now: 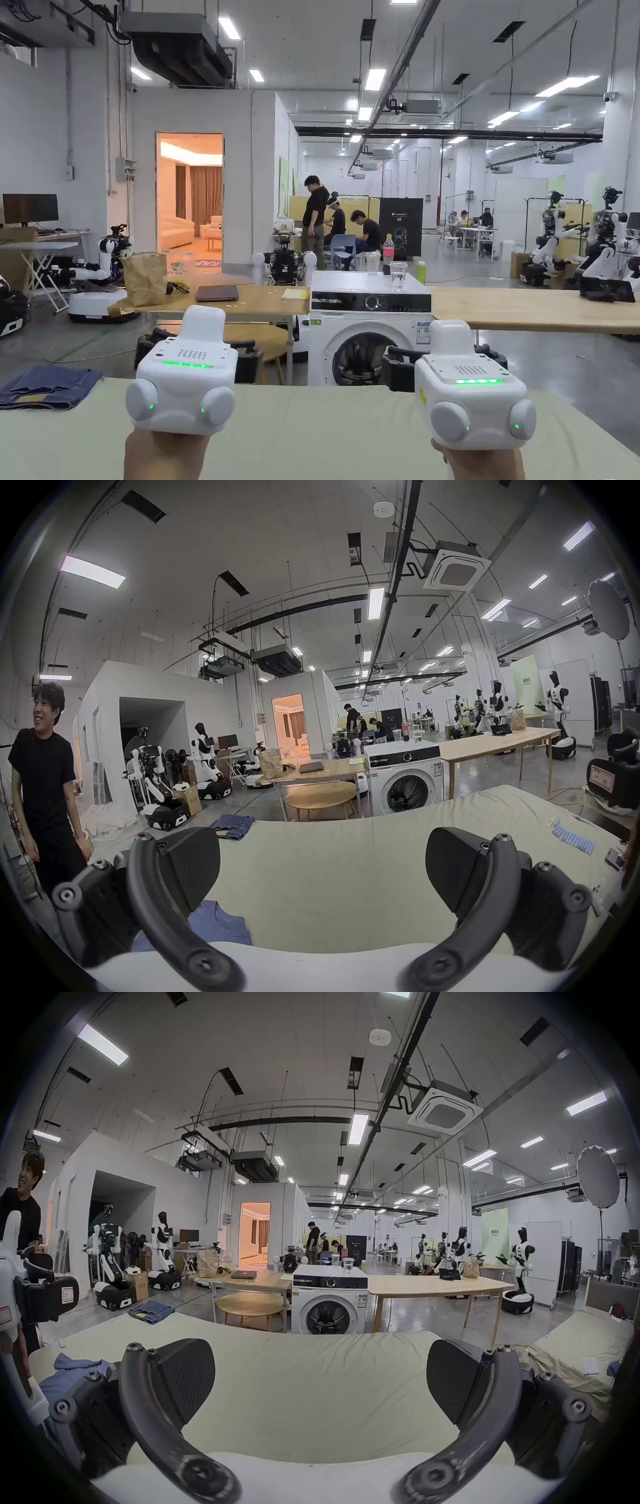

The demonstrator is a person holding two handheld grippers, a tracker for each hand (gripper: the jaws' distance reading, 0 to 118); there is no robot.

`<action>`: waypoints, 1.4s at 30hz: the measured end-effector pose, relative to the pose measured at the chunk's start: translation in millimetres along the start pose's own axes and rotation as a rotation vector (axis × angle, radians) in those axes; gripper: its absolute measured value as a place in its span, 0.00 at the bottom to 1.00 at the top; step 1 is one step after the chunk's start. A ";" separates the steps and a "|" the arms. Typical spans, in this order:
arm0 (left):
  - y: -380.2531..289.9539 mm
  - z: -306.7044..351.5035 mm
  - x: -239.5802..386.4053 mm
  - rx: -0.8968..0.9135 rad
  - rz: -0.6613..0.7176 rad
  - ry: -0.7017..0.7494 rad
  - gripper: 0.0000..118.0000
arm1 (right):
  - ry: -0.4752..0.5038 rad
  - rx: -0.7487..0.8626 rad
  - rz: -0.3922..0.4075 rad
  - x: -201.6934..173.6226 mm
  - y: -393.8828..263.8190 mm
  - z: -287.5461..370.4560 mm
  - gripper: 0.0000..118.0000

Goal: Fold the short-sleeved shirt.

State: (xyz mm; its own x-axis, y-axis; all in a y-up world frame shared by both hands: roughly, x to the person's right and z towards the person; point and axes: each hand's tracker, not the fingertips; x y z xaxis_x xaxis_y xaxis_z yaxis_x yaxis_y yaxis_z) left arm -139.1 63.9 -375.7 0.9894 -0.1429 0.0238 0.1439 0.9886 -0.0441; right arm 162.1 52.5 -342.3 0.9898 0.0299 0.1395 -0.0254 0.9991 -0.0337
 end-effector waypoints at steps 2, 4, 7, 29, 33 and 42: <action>0.0 0.3 -1.3 -0.002 0.009 -0.004 0.99 | 0.005 -0.005 -0.005 0.1 0.5 0.2 1.00; 0.1 0.4 -3.4 -0.003 0.029 -0.007 0.99 | 0.007 -0.008 -0.012 0.6 0.5 0.5 1.00; 0.1 0.8 -4.9 -0.002 0.046 -0.001 0.99 | 0.003 -0.011 -0.022 1.9 0.5 1.5 1.00; -7.6 1.0 4.3 -0.014 0.046 -0.020 0.99 | -0.001 -0.039 -0.027 3.5 -4.5 4.5 1.00; -11.2 -1.0 1.9 -0.025 0.071 -0.017 0.99 | 0.001 -0.041 -0.028 3.9 -5.4 3.7 1.00; -10.3 3.2 2.6 -0.013 0.048 -0.040 0.23 | 0.000 -0.052 -0.004 1.7 -4.7 4.5 0.28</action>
State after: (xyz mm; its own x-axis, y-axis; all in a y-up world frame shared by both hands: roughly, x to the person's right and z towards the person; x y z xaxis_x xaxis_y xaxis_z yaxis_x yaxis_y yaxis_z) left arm -138.0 53.5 -372.0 0.9937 -0.0934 0.0615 0.0971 0.9935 -0.0589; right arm 163.3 48.0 -337.5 0.9898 0.0260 0.1398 -0.0143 0.9963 -0.0844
